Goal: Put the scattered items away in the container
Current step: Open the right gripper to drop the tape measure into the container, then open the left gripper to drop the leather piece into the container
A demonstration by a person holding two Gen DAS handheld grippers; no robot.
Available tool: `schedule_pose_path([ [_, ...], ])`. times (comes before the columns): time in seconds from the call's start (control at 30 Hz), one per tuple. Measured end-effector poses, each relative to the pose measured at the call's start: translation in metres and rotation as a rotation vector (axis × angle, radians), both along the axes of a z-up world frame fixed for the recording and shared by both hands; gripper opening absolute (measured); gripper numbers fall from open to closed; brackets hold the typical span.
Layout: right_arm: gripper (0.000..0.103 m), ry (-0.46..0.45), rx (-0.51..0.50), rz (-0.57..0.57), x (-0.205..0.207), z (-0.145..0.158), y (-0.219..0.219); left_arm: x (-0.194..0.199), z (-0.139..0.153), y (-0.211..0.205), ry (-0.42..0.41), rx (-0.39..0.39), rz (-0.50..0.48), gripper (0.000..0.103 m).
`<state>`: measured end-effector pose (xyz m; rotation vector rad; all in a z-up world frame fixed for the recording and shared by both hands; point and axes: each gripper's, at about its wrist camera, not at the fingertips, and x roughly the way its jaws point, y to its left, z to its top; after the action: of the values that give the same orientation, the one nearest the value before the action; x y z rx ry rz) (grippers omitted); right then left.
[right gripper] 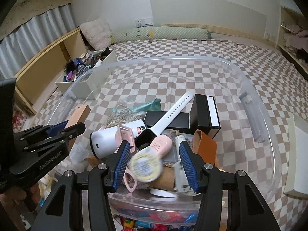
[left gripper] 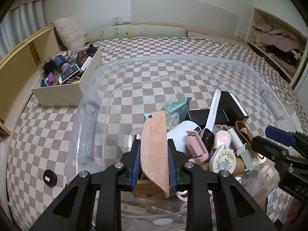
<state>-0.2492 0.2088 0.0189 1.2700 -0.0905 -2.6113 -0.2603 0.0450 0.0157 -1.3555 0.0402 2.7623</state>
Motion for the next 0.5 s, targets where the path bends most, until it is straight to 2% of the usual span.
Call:
schedule_pose_path([
  [0.33, 0.054, -0.006, 0.004, 0.008, 0.0, -0.0015, -0.0016, -0.002, -0.0062, -0.0034, -0.026, -0.014, 0.019, 0.028],
  [0.43, 0.054, -0.007, 0.007, 0.008, 0.0, -0.0013, -0.0014, -0.0011, -0.0051, -0.0025, -0.022, -0.019, 0.026, 0.046],
  [0.5, 0.054, -0.006, 0.009, 0.007, 0.0008, -0.0007, -0.0011, 0.0002, -0.0027, -0.0027, -0.011, -0.016, 0.025, 0.049],
])
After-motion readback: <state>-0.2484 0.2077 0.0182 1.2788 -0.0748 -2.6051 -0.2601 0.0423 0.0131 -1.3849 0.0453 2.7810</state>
